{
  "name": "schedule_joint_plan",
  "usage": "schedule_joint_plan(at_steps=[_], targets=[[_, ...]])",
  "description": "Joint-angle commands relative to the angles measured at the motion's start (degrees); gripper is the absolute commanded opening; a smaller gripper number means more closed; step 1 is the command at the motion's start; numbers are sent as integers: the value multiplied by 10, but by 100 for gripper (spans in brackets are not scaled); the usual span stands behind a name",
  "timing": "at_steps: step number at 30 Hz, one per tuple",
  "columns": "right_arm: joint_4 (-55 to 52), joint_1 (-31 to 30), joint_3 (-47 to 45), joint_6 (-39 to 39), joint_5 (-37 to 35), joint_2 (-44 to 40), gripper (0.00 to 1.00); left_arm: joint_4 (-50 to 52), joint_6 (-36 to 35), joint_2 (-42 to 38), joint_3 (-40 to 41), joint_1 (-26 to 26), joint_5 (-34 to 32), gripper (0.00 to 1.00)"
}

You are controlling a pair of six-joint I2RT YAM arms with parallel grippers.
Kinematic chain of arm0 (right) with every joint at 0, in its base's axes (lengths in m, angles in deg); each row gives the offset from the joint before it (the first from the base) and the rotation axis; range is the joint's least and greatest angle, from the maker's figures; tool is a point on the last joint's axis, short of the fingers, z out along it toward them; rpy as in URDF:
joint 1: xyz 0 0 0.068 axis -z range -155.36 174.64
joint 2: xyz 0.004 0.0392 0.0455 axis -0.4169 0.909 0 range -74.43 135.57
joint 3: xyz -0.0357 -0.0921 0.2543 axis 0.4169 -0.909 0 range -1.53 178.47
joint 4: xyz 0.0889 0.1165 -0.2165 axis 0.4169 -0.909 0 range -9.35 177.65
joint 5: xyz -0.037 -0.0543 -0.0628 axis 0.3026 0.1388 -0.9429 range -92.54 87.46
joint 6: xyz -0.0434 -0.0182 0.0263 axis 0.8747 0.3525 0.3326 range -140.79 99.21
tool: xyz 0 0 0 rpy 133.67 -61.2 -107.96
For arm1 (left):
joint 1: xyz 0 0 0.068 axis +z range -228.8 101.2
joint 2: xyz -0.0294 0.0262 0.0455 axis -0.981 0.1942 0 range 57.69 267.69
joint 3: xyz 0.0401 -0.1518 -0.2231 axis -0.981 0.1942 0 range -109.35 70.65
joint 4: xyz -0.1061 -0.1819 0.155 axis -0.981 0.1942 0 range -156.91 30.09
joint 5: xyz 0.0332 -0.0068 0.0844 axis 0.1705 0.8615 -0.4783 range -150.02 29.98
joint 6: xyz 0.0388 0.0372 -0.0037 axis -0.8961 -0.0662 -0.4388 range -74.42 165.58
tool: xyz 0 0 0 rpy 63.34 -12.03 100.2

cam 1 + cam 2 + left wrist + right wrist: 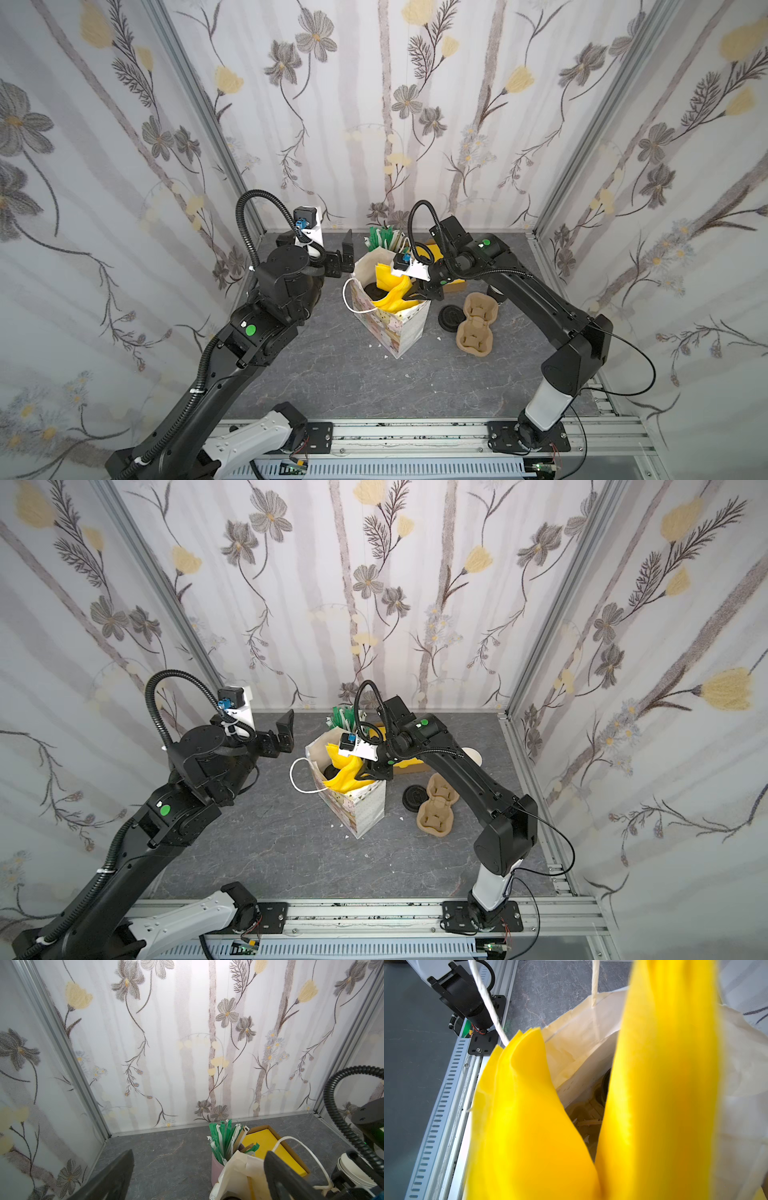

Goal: Pack a coffee takeout order
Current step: Place the napkin in the takeout bag.

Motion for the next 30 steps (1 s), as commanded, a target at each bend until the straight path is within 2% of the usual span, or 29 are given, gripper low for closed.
schedule_joint_plan(at_steps=[1,6,10,11,14,18,23,30], targets=[[7,0,5,13,1,0,40,-24,3,-6,6,2,-2,100],[22,-9,5,5,15,-3,46,-27,9,-15,15,2,-7,100],[26,-18,13,2,38,6,44,-30,5,-16,15,3,-11,100],[21,-18,19,2,46,11,42,-30,3,-15,14,3,-10,100],[-3,-18,32,2,58,21,19,-32,2,-14,15,4,-9,100],[-35,-18,36,5,40,7,5,-35,2,-10,14,5,-9,100],[-67,-13,59,-36,6,4,3,-37,8,-5,18,6,1,100],[-77,-11,81,-97,4,44,3,-40,16,2,20,8,12,100]])
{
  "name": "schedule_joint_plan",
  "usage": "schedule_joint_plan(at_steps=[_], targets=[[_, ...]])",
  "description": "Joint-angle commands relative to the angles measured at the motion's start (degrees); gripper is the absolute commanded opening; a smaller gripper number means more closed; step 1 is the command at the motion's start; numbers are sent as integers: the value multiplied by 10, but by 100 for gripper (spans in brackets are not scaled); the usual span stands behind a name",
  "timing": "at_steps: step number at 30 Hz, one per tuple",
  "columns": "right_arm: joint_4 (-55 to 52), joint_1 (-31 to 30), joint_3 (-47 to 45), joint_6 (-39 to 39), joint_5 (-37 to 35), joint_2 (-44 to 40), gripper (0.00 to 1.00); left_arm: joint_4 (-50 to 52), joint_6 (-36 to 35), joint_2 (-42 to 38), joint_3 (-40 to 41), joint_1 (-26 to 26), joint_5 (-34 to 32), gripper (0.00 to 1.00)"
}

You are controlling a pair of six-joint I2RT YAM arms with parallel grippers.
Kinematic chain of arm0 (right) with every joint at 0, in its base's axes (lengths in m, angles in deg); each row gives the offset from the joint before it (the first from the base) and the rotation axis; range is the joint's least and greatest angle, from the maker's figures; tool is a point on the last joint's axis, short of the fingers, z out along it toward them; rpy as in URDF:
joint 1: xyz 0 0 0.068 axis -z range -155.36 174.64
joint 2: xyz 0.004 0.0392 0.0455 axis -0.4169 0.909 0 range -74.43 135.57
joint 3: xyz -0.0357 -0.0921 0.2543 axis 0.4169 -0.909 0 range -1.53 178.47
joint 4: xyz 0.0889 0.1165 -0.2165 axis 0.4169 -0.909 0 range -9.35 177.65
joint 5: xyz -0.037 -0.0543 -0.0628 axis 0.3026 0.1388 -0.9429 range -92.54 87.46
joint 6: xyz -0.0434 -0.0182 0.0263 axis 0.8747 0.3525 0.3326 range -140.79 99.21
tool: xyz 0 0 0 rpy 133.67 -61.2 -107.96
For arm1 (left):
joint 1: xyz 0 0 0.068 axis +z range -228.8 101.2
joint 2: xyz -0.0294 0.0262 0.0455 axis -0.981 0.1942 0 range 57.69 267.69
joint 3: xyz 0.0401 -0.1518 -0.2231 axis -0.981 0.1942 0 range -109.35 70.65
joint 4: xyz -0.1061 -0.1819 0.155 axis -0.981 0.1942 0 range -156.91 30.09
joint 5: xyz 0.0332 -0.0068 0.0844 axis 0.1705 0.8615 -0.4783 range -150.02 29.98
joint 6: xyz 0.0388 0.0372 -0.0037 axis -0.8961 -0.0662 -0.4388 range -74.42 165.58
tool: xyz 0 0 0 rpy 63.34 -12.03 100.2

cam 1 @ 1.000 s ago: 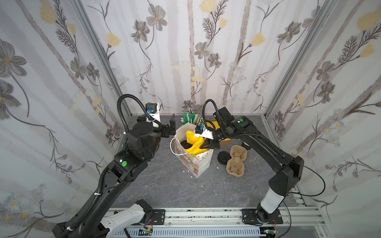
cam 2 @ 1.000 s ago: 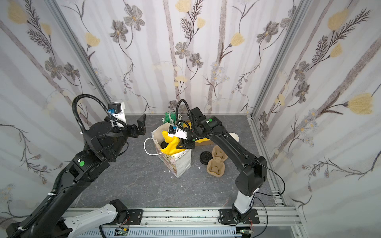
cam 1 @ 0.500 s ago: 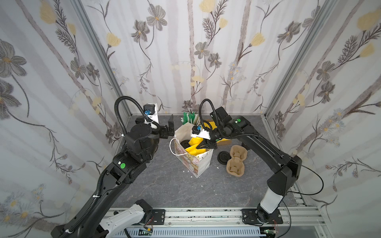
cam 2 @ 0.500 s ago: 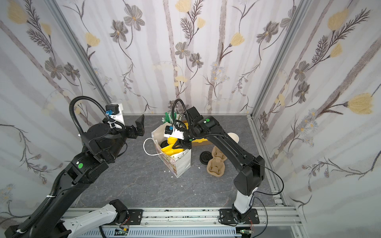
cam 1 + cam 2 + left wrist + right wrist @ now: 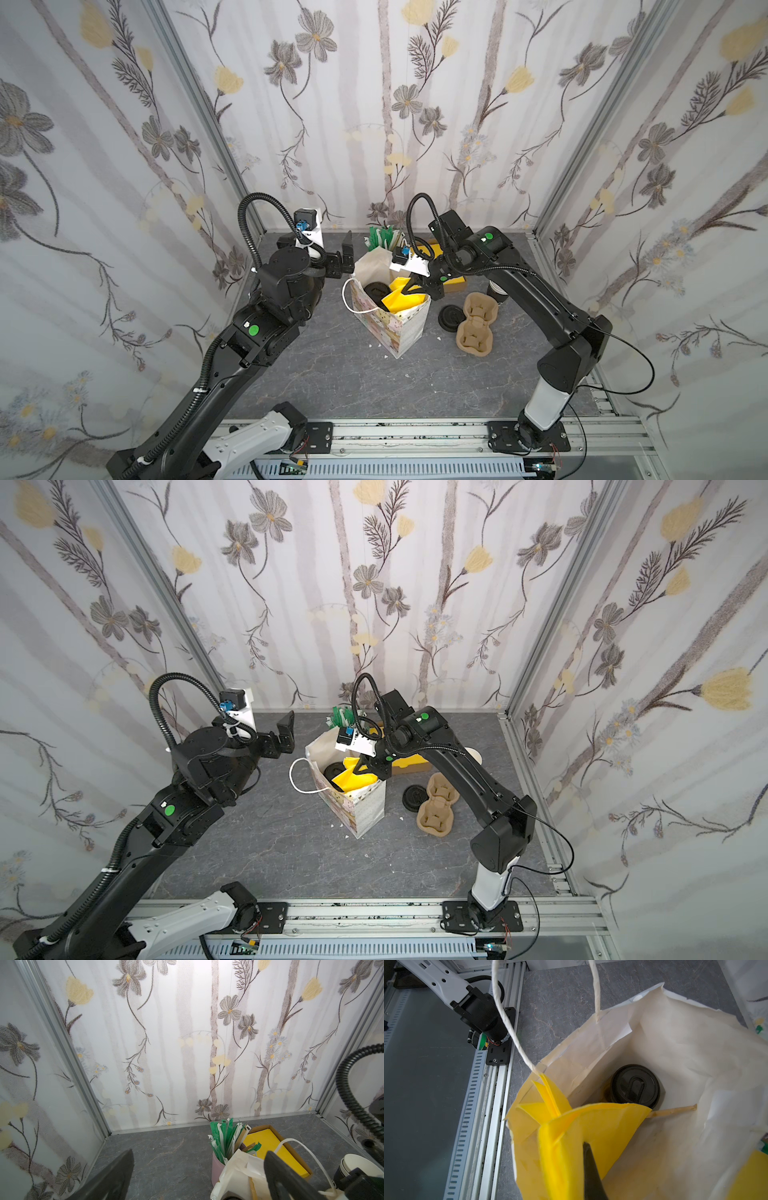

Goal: Pack a coffee takeout order
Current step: Place the napkin in the takeout bag.

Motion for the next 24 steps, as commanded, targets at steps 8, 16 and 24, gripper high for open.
schedule_joint_plan(at_steps=[8,16,24], targets=[[-1,-12,13,-41,-12,54,8,-30,12,7,-5,3,10,100],[5,-25,-1,-34,-48,56,21,-34,8,10,-7,4,8,100],[11,-33,-5,-30,-69,28,38,-37,-2,17,-6,6,13,100]])
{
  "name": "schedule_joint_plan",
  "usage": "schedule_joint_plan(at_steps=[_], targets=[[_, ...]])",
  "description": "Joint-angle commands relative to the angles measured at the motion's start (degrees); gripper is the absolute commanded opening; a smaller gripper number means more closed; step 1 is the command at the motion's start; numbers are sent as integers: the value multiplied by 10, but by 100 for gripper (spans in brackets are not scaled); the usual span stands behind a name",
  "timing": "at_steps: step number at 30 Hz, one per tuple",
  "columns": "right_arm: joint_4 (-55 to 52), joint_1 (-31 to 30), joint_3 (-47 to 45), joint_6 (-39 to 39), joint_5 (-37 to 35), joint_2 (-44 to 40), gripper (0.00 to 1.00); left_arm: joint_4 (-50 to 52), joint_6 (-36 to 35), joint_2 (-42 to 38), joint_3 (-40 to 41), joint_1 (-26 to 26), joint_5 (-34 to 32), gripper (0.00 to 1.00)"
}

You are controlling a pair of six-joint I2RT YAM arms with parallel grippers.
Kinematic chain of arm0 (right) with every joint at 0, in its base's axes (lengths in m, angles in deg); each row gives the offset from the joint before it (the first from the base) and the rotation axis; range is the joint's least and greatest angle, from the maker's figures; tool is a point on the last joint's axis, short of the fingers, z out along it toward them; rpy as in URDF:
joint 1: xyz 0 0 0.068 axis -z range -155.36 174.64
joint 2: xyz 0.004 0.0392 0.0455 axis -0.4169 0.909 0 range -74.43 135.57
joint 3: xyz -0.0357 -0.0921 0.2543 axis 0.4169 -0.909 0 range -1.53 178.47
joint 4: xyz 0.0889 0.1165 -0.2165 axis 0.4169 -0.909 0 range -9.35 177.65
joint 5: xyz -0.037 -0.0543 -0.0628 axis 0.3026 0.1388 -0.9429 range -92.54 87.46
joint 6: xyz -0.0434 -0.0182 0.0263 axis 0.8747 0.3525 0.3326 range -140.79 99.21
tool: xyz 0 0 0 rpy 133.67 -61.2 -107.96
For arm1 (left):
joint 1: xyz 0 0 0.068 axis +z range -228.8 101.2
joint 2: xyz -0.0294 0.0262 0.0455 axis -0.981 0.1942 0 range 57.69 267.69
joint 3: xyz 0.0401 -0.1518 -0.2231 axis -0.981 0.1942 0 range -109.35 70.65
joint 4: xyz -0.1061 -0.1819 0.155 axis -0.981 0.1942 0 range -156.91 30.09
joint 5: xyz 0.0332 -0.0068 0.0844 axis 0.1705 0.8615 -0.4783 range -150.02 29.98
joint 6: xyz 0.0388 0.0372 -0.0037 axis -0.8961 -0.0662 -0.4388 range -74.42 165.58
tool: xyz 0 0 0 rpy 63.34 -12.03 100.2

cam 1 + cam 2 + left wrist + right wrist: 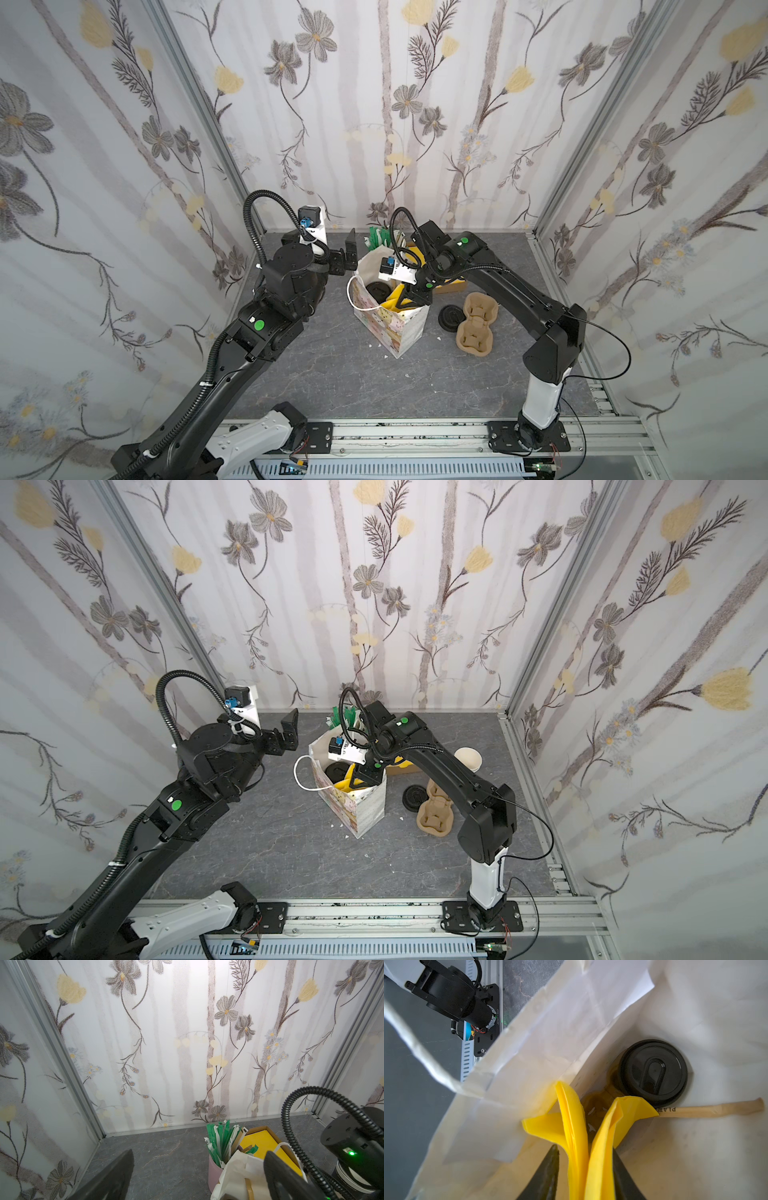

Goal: Pack a coffee takeout order
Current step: Place the napkin in the takeout bag.

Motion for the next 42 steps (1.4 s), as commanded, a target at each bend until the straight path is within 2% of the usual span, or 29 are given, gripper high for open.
schedule_joint_plan(at_steps=[1,6,13,20,29,33,36,42], targets=[[14,-4,1,4,-18,-9,38,-23,-4,3,-4,2,4,100],[13,-9,4,-5,-32,-15,36,-26,0,4,0,4,7,100],[0,-17,2,-15,-34,-3,15,-30,6,3,7,5,6,100],[-9,-19,-4,-20,-51,7,11,-35,7,7,7,8,13,100],[-3,-23,-16,-24,-75,13,14,-40,3,6,11,11,20,100],[1,-36,22,-33,-94,19,31,-42,3,4,11,12,21,100],[0,-41,50,-39,-92,24,36,-43,1,2,11,14,24,100],[-11,-43,93,-50,-85,22,39,-45,-5,-2,11,16,23,100]])
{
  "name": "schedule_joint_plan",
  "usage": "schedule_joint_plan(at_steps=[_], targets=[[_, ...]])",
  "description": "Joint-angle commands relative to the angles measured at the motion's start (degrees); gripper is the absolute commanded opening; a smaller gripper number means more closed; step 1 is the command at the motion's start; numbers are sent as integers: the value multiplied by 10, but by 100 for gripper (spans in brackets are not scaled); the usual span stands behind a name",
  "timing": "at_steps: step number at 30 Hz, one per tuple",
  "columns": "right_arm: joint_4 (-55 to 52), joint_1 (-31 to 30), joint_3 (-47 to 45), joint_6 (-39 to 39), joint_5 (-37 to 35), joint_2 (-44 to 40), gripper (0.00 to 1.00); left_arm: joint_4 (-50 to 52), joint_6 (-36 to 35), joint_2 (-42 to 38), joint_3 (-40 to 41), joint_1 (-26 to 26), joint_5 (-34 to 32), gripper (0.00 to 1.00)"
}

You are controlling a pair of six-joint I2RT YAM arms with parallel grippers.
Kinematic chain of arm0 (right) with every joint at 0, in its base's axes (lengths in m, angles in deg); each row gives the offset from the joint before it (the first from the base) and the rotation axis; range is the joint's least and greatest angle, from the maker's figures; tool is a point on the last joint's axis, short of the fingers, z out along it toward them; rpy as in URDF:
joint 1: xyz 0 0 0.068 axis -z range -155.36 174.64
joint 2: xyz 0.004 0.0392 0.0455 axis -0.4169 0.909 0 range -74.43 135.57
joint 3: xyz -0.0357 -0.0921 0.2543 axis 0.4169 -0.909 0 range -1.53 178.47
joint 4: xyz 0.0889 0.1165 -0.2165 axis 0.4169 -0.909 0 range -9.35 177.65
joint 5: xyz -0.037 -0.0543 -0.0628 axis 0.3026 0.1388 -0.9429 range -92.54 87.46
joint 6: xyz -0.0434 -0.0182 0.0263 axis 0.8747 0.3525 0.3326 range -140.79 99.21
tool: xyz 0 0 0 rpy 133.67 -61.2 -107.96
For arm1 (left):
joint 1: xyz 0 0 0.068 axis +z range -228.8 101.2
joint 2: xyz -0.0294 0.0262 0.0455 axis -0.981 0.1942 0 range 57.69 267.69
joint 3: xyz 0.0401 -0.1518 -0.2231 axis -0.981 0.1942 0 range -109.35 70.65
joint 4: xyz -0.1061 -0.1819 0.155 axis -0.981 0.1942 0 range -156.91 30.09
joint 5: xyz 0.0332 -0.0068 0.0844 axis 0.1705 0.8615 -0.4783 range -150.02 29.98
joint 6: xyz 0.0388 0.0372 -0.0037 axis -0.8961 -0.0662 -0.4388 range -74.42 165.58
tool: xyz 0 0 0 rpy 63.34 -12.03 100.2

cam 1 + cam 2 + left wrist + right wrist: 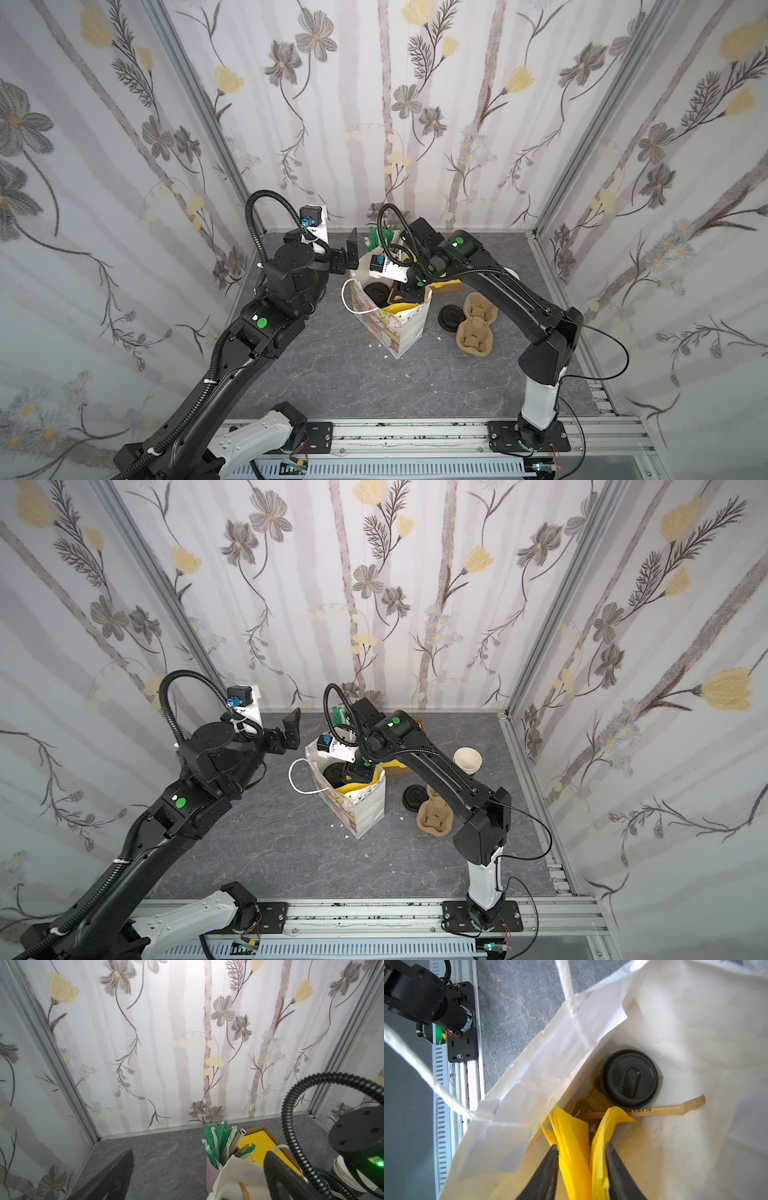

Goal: Pack a coffee takeout order
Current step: Place the napkin in the takeout bag.

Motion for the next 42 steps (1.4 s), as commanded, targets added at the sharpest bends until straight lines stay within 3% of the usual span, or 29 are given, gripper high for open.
schedule_joint_plan(at_steps=[1,13,19,24,42], targets=[[0,-1,11,-11,9,-1,38,-24,-6,-4,1,3,-3,100],[-16,-10,-5,-23,10,8,35,-26,-16,-12,21,8,2,100],[-6,-13,55,-52,-15,5,43,-30,-19,-15,21,11,2,100],[3,-12,49,-57,-11,-16,47,-36,-24,-20,24,13,-2,100],[121,-7,54,-105,-18,-100,53,-95,-35,-43,58,20,-25,100]])
